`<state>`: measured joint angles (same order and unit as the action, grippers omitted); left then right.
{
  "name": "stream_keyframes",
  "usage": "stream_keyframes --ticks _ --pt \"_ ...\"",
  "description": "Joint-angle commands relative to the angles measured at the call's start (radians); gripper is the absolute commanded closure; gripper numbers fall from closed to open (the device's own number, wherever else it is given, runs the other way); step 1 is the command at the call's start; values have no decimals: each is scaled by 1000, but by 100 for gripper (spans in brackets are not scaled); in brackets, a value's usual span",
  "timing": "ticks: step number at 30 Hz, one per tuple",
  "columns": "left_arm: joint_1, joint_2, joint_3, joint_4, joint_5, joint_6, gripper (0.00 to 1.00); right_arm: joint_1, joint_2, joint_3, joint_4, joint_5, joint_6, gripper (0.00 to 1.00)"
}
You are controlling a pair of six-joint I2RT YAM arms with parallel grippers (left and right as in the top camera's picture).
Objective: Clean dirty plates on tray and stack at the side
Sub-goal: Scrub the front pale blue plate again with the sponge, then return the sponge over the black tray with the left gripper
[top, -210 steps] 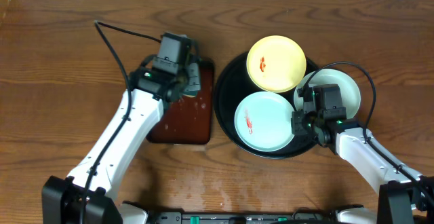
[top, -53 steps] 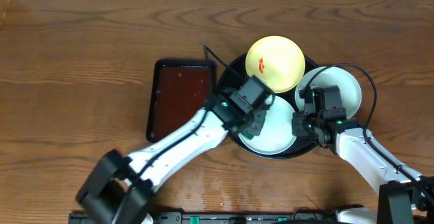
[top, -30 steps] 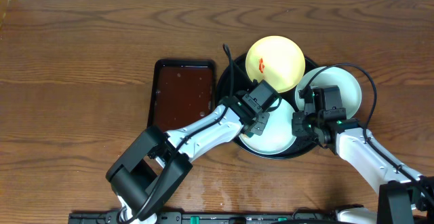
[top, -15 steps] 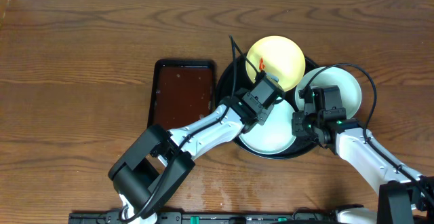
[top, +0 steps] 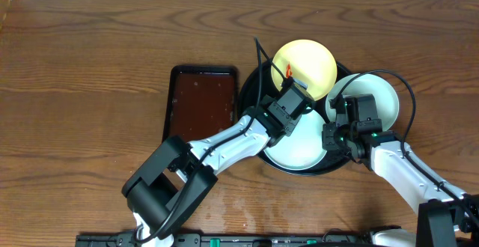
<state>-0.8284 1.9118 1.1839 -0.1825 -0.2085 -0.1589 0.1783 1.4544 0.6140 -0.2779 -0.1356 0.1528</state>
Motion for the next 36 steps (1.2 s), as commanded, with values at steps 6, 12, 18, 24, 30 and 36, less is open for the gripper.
stream_keyframes --ticks 6,12,18,24,30,36 --pt "-14 -7 -2 -113 130 -58 92 6 6 -5 2 -11 7 99" --pt "-49 -66 -2 -211 172 -153 93 6 6 -5 3 -11 7 99" --pt "-77 -52 -2 -247 201 -272 92 7 6 -5 5 -11 7 99" --pt "-85 -40 -2 -228 233 -341 92 7 6 -5 5 -11 7 99" --pt "-55 -98 10 -164 411 -345 93 7 6 -5 5 -11 7 94" --pt "30 -248 19 -185 390 -344 93 6 6 -5 -2 -11 8 82"
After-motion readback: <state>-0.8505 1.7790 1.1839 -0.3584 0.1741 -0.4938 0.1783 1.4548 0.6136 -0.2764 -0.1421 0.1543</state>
